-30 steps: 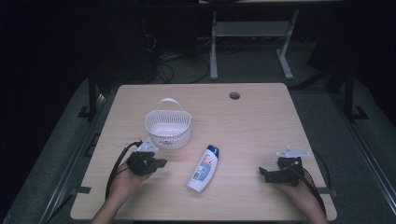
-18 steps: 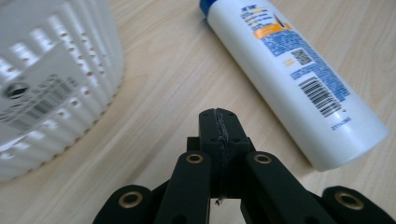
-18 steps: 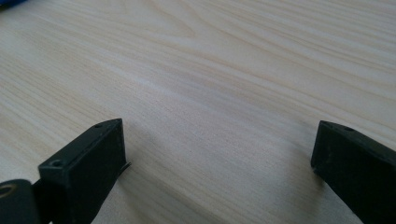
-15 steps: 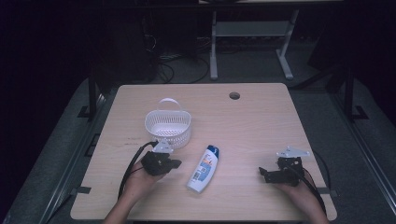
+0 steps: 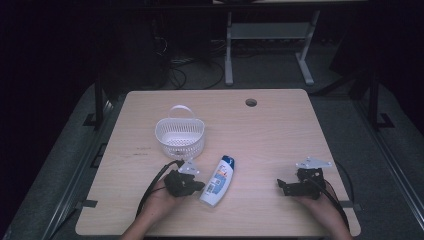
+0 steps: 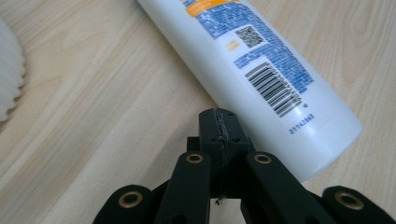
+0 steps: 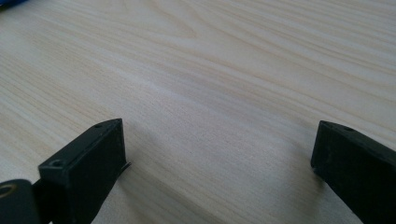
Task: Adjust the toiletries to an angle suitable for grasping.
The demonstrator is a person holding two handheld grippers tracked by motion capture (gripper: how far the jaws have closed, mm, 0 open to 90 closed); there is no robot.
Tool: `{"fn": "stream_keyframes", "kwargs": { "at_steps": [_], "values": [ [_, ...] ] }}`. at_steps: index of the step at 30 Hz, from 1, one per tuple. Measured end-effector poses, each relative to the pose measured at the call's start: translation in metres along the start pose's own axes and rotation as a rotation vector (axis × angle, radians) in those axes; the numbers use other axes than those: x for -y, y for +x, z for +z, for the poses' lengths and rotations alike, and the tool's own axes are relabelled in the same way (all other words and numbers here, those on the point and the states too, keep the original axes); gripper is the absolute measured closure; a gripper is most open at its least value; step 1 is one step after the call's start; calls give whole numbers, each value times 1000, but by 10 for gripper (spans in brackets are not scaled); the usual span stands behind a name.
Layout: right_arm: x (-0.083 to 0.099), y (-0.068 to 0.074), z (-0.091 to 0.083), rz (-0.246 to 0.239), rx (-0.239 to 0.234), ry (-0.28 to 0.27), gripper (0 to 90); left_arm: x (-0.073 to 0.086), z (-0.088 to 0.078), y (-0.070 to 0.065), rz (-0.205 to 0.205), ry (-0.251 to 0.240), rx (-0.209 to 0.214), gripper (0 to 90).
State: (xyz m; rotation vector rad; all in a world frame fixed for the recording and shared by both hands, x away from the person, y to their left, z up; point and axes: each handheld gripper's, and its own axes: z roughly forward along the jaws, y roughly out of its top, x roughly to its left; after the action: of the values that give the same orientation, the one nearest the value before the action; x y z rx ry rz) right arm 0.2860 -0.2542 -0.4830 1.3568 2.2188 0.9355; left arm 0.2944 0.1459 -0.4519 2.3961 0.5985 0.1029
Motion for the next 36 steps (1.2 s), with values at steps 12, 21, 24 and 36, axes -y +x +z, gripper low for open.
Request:
{"fn": "stream_keyframes", "kwargs": {
  "at_steps": [12, 21, 24, 36],
  "values": [
    [0, 0, 0, 0, 0, 0, 26, -2, 7, -10, 12, 1, 38, 900],
    [0, 0, 0, 0, 0, 0, 26, -6, 12, -19, 41, 6, 64, 900],
    [0, 0, 0, 0, 0, 0, 26, -7, 14, -22, 43, 3, 70, 900],
    [0, 0, 0, 0, 0, 0, 26, -14, 18, -25, 47, 1, 86, 900]
  ]
}}
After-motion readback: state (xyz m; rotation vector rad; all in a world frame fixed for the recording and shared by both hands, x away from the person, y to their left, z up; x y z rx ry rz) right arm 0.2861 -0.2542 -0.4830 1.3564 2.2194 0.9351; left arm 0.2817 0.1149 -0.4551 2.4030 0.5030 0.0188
